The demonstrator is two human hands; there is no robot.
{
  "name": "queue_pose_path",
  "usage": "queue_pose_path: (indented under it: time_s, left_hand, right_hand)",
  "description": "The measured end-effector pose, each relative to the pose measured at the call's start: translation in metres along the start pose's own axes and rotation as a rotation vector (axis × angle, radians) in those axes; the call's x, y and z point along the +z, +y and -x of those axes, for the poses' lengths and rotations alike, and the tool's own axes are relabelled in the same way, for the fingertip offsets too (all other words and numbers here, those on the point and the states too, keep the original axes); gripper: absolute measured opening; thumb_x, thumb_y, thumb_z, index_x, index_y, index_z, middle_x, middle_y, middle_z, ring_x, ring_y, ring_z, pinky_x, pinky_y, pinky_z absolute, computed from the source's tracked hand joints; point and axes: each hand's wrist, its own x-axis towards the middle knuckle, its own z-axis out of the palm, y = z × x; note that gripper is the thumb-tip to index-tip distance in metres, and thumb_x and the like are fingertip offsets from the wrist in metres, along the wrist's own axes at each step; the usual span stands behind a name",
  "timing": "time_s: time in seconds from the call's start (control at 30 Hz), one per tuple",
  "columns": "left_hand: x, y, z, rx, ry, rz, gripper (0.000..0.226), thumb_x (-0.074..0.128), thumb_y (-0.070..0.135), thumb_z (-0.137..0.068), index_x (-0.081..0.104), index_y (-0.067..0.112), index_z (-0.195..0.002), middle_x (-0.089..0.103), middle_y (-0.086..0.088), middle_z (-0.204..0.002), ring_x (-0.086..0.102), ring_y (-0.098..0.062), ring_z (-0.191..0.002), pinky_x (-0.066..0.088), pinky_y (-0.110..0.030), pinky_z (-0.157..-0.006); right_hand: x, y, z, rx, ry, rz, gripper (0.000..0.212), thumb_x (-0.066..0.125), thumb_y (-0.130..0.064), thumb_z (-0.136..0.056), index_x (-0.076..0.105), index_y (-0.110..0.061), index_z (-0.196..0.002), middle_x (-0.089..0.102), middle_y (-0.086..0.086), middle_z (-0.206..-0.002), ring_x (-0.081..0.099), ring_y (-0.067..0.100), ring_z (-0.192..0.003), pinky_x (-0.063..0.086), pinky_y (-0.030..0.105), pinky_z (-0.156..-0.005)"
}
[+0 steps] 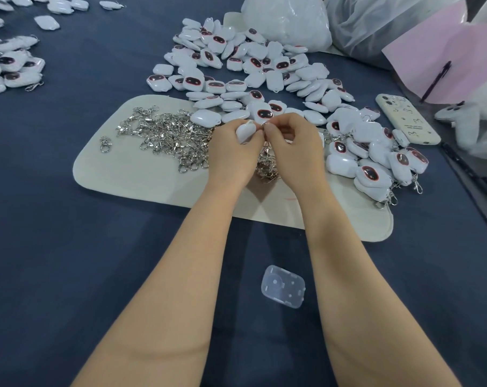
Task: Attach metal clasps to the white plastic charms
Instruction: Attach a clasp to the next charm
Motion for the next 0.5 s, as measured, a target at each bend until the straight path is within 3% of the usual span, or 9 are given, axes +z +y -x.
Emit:
queue_pose_path:
  time_s: [0.07, 0.2, 0.3, 0.5]
  left_hand:
    - [0.0005, -0.0002, 0.0000, 0.005, 0.000, -0.014, 0.013, 0.062, 0.012, -0.085, 0.069, 0.000, -0.085, 0.065, -0.014, -0.075, 0.049, -0.018, -0.066, 0.042, -0.030, -0.061]
    - [0.0004, -0.0007, 0.0002, 0.016, 0.020, -0.038, 0.009, 0.061, 0.013, -0.087, 0.068, 0.008, -0.084, 0.058, 0.004, -0.066, 0.049, -0.013, -0.062, 0.038, -0.024, -0.059]
    - [0.0005, -0.0015, 0.0005, 0.041, 0.033, -0.073, 0.010, 0.058, 0.014, -0.089, 0.066, 0.009, -0.084, 0.055, 0.006, -0.067, 0.049, -0.011, -0.062, 0.035, -0.024, -0.058]
    - [0.0010, -0.0045, -0.0004, 0.050, 0.055, -0.137, 0.012, 0.055, 0.014, -0.091, 0.061, 0.010, -0.082, 0.051, 0.009, -0.065, 0.048, -0.014, -0.064, 0.032, -0.023, -0.056]
  right_hand:
    - [0.0002, 0.0000, -0.0005, 0.020, -0.023, -0.017, 0.008, 0.057, -0.011, -0.091, 0.060, -0.018, -0.087, 0.064, -0.006, -0.086, 0.063, 0.015, -0.090, 0.050, 0.025, -0.085]
    - [0.0015, -0.0005, 0.0007, 0.042, -0.054, -0.025, 0.013, 0.055, -0.013, -0.092, 0.056, -0.024, -0.085, 0.064, -0.007, -0.083, 0.062, 0.012, -0.084, 0.045, 0.016, -0.074]
    - [0.0039, -0.0011, 0.0035, 0.016, -0.029, 0.008, 0.006, 0.055, -0.015, -0.092, 0.054, -0.021, -0.092, 0.062, -0.007, -0.078, 0.059, 0.007, -0.074, 0.041, 0.009, -0.065]
    - [0.0074, -0.0035, 0.0076, -0.097, 0.009, 0.098, 0.007, 0.055, -0.010, -0.091, 0.056, -0.010, -0.098, 0.057, -0.012, -0.083, 0.053, 0.001, -0.073, 0.045, 0.018, -0.075]
